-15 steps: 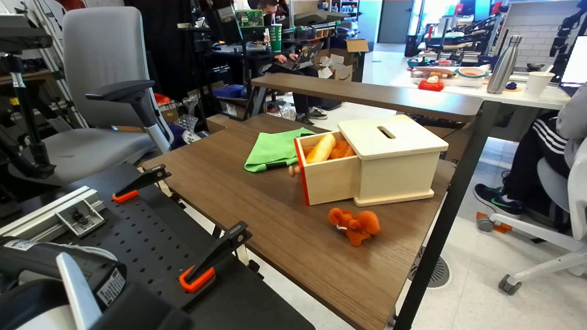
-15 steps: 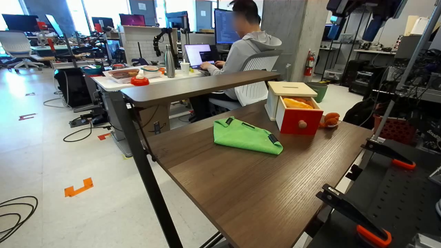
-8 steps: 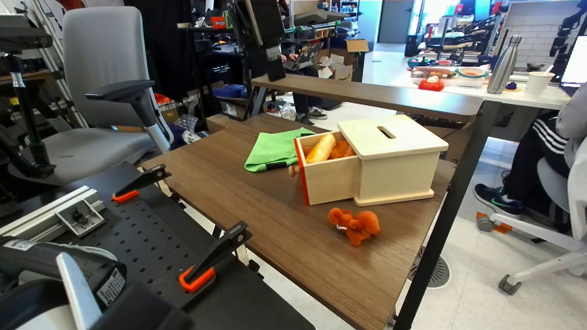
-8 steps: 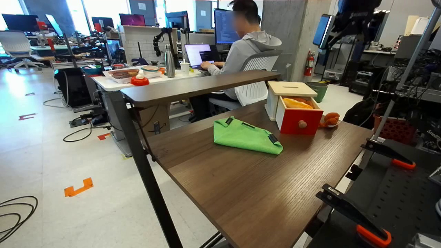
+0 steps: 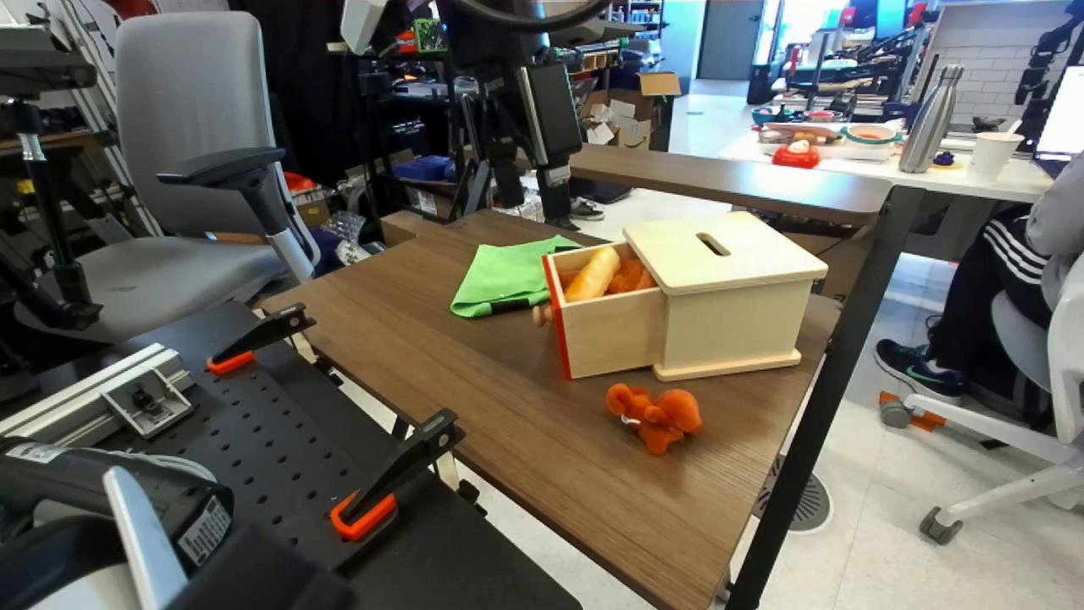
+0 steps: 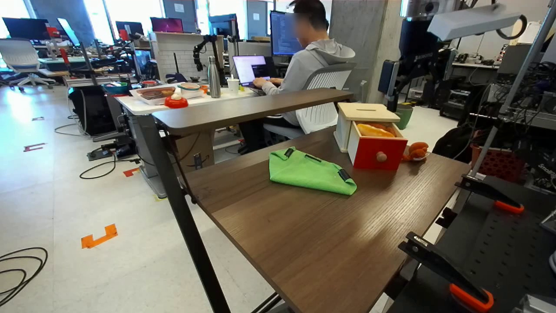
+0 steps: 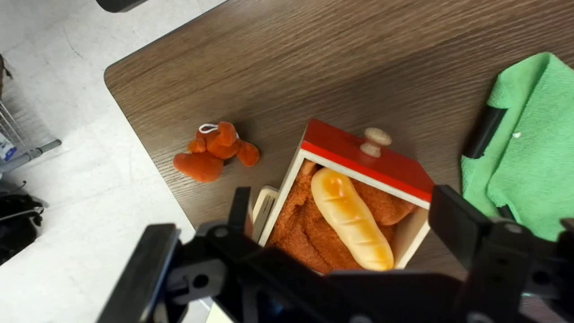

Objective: Remove toy bread from the orange drawer and put it on the table

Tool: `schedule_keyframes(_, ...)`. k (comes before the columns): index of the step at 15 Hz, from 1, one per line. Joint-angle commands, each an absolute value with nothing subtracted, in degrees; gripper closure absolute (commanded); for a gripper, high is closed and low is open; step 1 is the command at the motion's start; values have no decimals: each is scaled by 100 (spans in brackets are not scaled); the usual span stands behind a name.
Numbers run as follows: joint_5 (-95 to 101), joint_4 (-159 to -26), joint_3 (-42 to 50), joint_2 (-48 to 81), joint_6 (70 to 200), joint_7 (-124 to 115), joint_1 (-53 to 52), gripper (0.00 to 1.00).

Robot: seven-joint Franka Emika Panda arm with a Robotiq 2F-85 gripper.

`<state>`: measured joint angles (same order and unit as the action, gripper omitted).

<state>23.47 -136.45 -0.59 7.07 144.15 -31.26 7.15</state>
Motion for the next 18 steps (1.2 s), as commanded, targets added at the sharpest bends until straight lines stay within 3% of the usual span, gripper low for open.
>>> schedule_keyframes(1,2760,-13250,365,1183,14535,-3158,368,0)
schedule_keyframes(18,2868,-12571,1193,2261,14939,-3116,-375,0)
